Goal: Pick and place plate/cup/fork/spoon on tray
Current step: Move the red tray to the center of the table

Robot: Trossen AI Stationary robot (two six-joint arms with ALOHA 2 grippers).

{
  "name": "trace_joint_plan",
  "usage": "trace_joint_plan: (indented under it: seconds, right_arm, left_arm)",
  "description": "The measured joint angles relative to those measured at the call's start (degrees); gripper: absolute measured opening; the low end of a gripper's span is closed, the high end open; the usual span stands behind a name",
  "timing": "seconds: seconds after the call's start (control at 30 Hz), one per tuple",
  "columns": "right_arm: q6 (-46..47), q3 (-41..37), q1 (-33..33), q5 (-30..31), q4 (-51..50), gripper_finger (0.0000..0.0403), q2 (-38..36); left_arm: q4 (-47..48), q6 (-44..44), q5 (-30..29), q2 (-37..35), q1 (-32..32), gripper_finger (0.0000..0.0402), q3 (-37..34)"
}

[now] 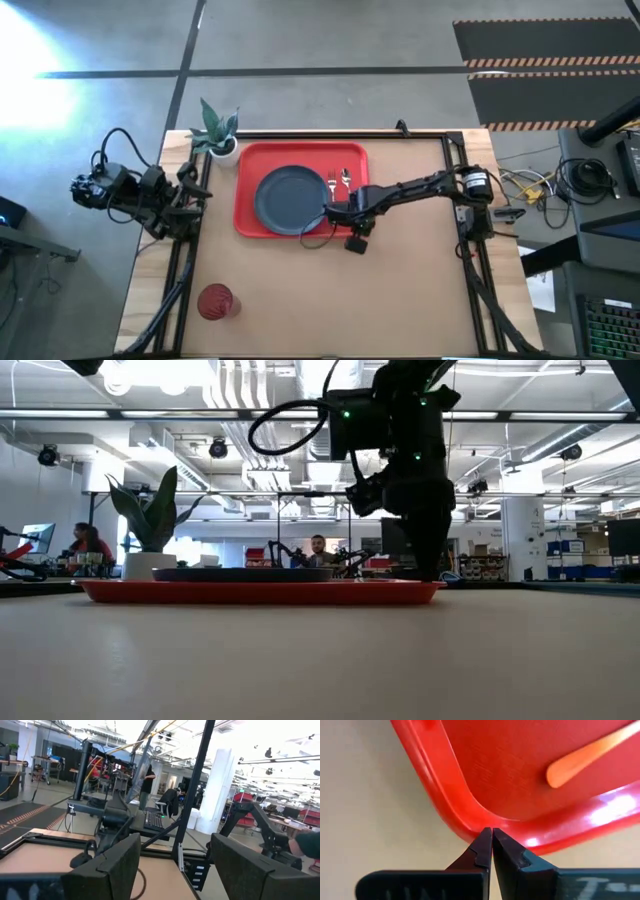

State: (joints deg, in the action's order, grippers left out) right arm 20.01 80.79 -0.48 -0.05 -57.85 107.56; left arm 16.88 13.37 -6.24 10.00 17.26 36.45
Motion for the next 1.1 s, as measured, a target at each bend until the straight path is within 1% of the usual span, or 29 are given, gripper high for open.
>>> trace_joint_plan:
  seconds: [0.23,0.33,0.53,0.7,0.9,1.0,1.1]
  right_arm:
    - [0.0,-3.1,-0.3,-0.5,6.3,0.0008,0.0]
    - [0.0,-4.1,-0.3,-0.6,6.9,0.0008,0.0]
    - [1.2,-6.6,-0.1,-2.7,6.0,0.0008,-0.7]
    - [3.3,-9.6,-0.1,-3.4,5.7,0.0008,-3.4]
    - [10.8,-15.8,1.6,-3.2,5.8,0.0008,-8.9]
    - [16.2,-19.9,3.8,-3.7,6.5,0.0008,-11.9]
    - [22.3,-23.8,6.7,-4.3,9.3,0.0008,-14.8]
  left_arm:
    - [-0.2,0.0,0.0,0.0,0.0,0.0225,0.0]
    - [-0.2,0.8,0.0,0.0,0.0,0.0225,0.0]
    - [-0.3,1.3,0.0,0.0,0.0,0.0225,0.0]
    - [-0.4,1.3,0.0,0.0,0.0,0.0225,0.0]
    - [-0.4,1.3,0.0,0.0,0.0,0.0225,0.0]
    - [-0.4,1.3,0.0,0.0,0.0,0.0225,0.0]
    - [-0.4,1.3,0.0,0.0,0.0,0.0225,0.0]
